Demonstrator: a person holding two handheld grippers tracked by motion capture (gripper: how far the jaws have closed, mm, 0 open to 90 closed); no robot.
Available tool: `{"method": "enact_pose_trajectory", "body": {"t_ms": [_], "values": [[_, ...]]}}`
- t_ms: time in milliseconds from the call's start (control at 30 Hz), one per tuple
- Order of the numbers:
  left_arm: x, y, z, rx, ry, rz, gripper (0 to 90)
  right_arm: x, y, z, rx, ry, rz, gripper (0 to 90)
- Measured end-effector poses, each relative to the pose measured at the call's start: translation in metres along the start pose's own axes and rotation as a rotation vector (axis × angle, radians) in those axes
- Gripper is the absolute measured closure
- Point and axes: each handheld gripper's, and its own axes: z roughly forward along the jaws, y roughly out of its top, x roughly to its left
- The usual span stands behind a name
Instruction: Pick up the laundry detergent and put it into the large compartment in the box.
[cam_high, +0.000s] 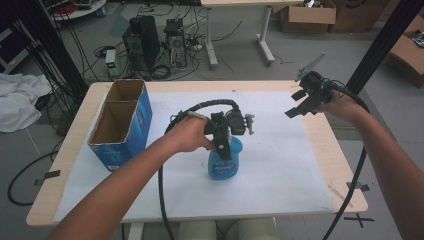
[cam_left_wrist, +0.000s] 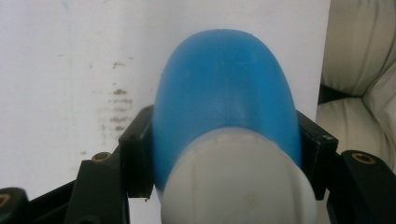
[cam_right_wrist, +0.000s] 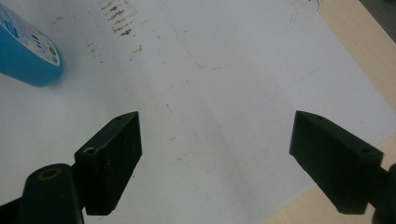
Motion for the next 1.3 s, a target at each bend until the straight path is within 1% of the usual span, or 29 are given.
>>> {"method": "enact_pose_trajectory", "body": {"t_ms": [67,133,200,233,267,367,400,433,467,667,767,800,833,867,900,1033,1100,1167,1200,1233,1300], "values": [[0.001,-0.001,-0.014,0.011,0.01,-0.025,38.0,0.0,0.0,-0.001,0.0,0.002,0.002,17.0],[0.001,-0.002,-0.029,0.008,0.028,-0.058,38.0,0.002,0.0,-0.001,-0.002,0.003,-0.001,17.0],[0.003,-0.003,-0.039,0.002,0.041,-0.083,38.0,0.002,0.001,-0.001,-0.002,0.007,-0.004,17.0],[0.004,-0.004,-0.047,-0.005,0.053,-0.108,38.0,0.003,0.001,0.0,0.0,0.009,-0.005,17.1],[0.005,-0.005,-0.052,-0.005,0.06,-0.121,38.0,0.004,0.002,0.0,0.001,0.012,-0.008,17.2],[0.01,-0.011,-0.072,-0.022,0.098,-0.215,38.1,0.006,0.004,0.0,-0.002,0.015,-0.013,17.2],[0.012,-0.013,-0.079,-0.027,0.111,-0.244,38.1,0.006,0.004,0.0,-0.001,0.017,-0.015,17.1],[0.015,-0.015,-0.086,-0.031,0.126,-0.265,38.1,0.007,0.004,0.0,0.001,0.017,-0.016,17.2],[0.016,-0.018,-0.092,-0.039,0.138,-0.297,38.1,0.007,0.004,0.0,0.003,0.02,-0.019,17.2],[0.031,-0.031,-0.129,-0.024,0.19,-0.442,38.1,0.009,0.006,0.0,0.009,0.022,-0.025,17.3],[0.038,-0.039,-0.147,-0.04,0.214,-0.539,38.0,0.009,0.007,0.0,0.011,0.023,-0.027,17.2],[0.041,-0.043,-0.154,-0.045,0.225,-0.588,38.0,0.009,0.007,0.0,0.011,0.023,-0.03,17.2],[0.041,-0.045,-0.157,-0.051,0.224,-0.613,38.0,0.01,0.008,0.0,0.01,0.025,-0.03,17.3],[0.044,-0.05,-0.165,-0.065,0.231,-0.653,38.1,0.01,0.008,0.0,0.008,0.024,-0.035,17.2],[0.047,-0.054,-0.172,-0.076,0.24,-0.681,38.0,0.01,0.009,0.0,0.004,0.026,-0.034,17.1],[0.053,-0.066,-0.193,-0.081,0.274,-0.744,38.1,0.01,0.011,0.002,0.002,0.029,-0.038,17.1],[0.055,-0.071,-0.2,-0.086,0.283,-0.772,38.0,0.01,0.011,0.002,-0.001,0.029,-0.042,17.1],[0.057,-0.078,-0.209,-0.103,0.294,-0.829,38.0,0.01,0.012,0.002,-0.005,0.03,-0.044,17.1],[0.058,-0.081,-0.214,-0.104,0.3,-0.853,38.0,0.01,0.012,0.002,-0.007,0.028,-0.046,17.0],[0.059,-0.084,-0.218,-0.106,0.308,-0.869,38.0,0.01,0.012,0.002,-0.004,0.025,-0.045,16.9],[0.06,-0.092,-0.226,-0.118,0.323,-0.924,38.0,0.01,0.012,0.002,-0.008,0.022,-0.044,16.7]]}}
